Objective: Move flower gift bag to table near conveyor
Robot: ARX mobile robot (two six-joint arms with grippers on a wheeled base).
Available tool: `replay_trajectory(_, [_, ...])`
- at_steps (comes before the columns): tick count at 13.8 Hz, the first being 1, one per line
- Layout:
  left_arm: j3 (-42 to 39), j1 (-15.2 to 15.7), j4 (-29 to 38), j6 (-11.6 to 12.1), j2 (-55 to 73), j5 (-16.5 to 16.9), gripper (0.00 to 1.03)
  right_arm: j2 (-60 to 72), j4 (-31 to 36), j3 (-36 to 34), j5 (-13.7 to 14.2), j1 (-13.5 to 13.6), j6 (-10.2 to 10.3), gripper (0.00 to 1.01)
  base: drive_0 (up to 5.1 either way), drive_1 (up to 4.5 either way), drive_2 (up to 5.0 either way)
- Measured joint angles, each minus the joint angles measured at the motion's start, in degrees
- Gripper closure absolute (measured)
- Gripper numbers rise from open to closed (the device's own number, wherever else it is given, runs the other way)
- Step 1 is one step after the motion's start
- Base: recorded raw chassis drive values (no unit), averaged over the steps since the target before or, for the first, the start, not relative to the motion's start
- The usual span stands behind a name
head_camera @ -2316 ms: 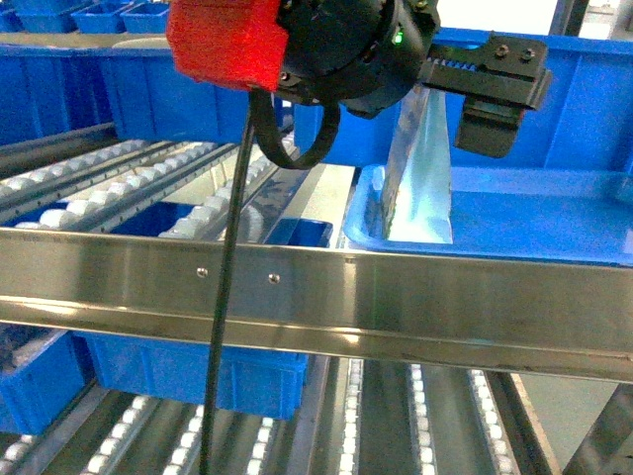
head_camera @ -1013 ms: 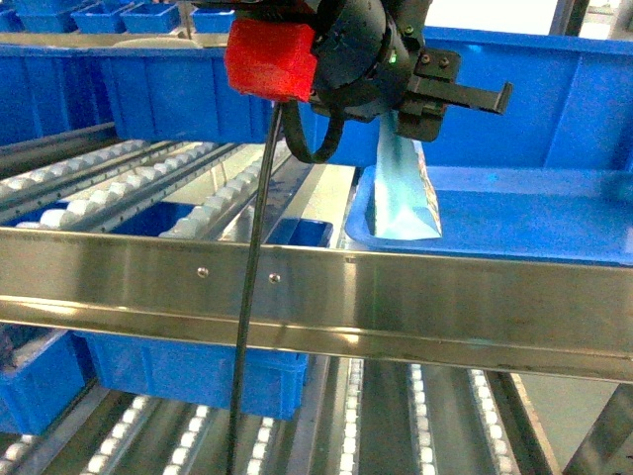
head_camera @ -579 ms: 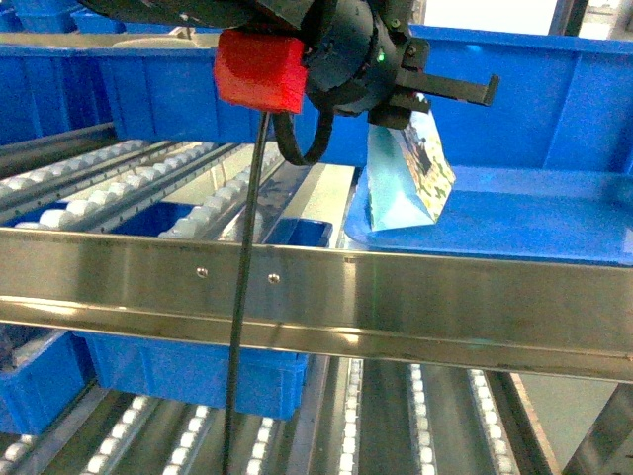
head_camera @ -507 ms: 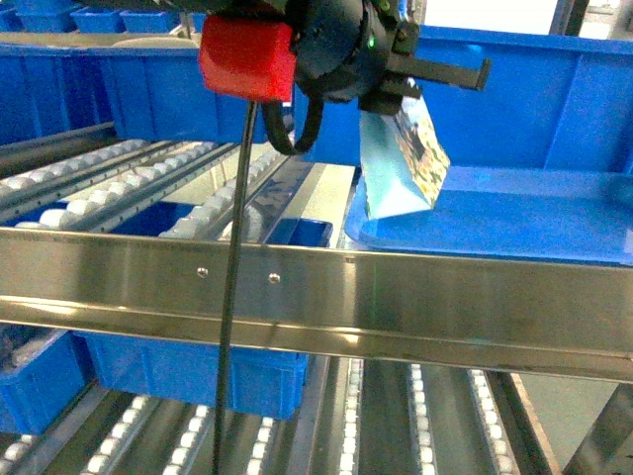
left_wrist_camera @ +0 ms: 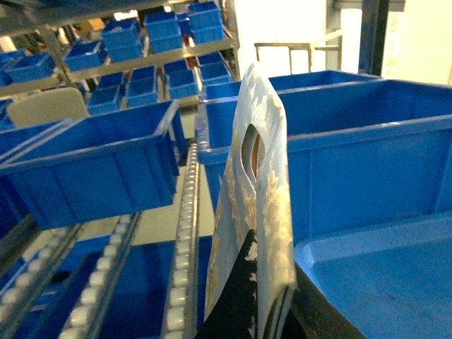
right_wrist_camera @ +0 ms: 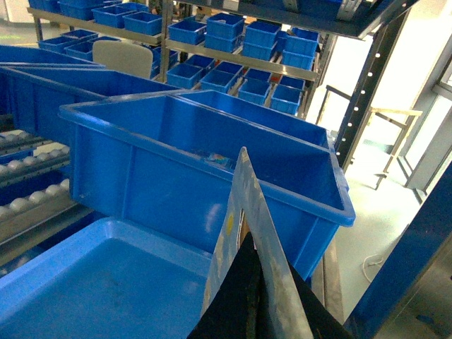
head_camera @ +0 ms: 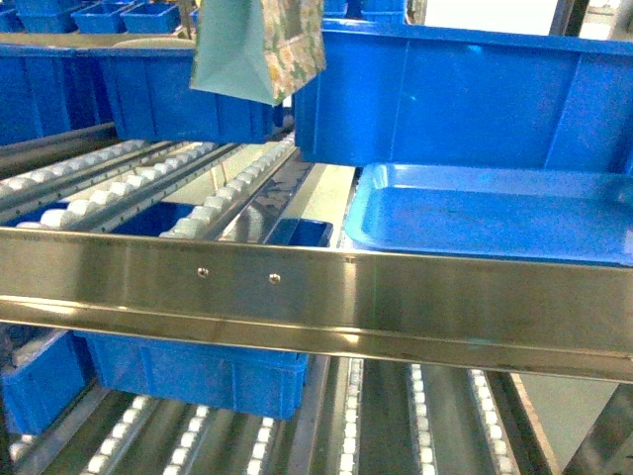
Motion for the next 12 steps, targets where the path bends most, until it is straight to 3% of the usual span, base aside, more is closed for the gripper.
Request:
replay_trajectory(3, [-10.8,0.5,5.0,4.0,-10.6,-6.0,1.01,0.0,0.0,0.0,0.0,0.0,0.0,0.99,0.0,0.00,0.0])
replay_trajectory(6, [-15.0,4.0,0.0,5.5,-15.2,-5.0,1.01,0.0,0.0,0.0,0.0,0.0,0.0,0.99,0.0,0.00,0.0])
replay_trajectory(10, [-15.1,3.8,0.0,5.5,-15.3,-4.4,1.01,0.1,-0.2,0.0,0.0,0.0,0.0,0.99,0.0,0.00,0.0])
replay_trajectory(12, [-15.0,3.8,0.2,5.6,-15.5,-4.5,1.01,0.0,-0.1,-0.1,0.0,0.0,0.0,0.99,-3.1,-2.17,4.8])
